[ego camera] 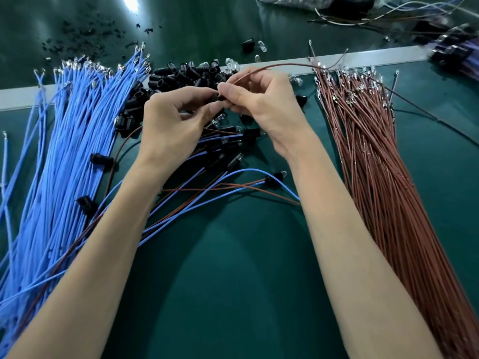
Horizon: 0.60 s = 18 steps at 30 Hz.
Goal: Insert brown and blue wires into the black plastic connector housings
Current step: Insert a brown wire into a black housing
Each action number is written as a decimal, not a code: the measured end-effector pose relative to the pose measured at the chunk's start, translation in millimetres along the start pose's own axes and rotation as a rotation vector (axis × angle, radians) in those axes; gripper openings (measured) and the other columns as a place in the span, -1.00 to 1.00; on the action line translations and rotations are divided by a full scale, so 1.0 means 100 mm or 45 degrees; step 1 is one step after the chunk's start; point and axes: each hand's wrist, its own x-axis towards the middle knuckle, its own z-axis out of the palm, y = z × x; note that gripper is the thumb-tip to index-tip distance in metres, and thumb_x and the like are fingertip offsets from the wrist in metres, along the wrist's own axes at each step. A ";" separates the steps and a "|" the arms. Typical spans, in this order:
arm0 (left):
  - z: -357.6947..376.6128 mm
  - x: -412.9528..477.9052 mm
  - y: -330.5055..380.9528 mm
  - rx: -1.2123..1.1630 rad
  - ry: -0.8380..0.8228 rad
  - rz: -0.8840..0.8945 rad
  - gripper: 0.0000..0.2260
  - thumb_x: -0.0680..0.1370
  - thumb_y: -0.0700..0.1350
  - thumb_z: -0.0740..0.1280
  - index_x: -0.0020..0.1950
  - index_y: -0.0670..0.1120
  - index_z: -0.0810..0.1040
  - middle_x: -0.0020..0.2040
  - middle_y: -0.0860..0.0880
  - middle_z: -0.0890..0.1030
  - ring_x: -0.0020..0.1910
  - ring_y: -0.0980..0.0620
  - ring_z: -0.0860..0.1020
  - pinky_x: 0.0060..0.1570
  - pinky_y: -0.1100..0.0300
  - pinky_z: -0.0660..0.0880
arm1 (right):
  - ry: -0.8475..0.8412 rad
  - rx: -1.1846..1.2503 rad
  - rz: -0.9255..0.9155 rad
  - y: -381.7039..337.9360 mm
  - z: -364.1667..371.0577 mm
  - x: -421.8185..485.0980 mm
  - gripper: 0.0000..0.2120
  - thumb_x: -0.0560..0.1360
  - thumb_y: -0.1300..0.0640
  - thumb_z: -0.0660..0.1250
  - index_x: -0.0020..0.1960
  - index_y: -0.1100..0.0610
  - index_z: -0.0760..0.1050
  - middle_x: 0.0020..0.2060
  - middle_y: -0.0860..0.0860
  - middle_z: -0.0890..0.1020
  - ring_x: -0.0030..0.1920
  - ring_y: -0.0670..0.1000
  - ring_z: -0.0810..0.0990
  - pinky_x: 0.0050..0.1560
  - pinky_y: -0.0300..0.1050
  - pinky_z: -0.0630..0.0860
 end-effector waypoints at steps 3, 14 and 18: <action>0.00 0.00 0.00 -0.001 -0.004 0.033 -0.80 0.52 -0.14 0.41 0.13 -0.06 0.61 -0.07 0.08 0.65 -0.09 0.13 0.63 0.01 0.20 0.58 | 0.072 -0.099 -0.078 0.01 0.05 0.00 -0.79 0.44 0.34 0.43 -0.30 0.13 0.52 -0.44 -0.07 0.56 -0.39 -0.14 0.56 -0.28 -0.31 0.50; 0.05 -0.02 -0.08 0.006 0.056 0.015 -0.82 0.53 -0.22 0.36 0.12 -0.19 0.64 -0.07 -0.08 0.68 -0.12 0.13 0.54 0.00 0.05 0.58 | 0.160 -0.457 -0.236 0.05 0.18 0.01 -0.84 0.41 0.25 0.47 -0.27 0.10 0.53 -0.33 -0.04 0.60 -0.22 0.04 0.64 -0.08 -0.10 0.57; 0.04 -0.01 -0.02 -0.011 0.073 0.019 -0.82 0.52 -0.19 0.39 0.11 -0.15 0.64 -0.09 -0.11 0.69 -0.11 0.04 0.63 -0.03 0.07 0.60 | 0.088 -0.328 -0.200 0.05 0.11 0.02 -0.91 0.44 0.29 0.44 -0.20 0.17 0.56 -0.31 0.00 0.61 -0.28 -0.08 0.61 -0.13 -0.11 0.61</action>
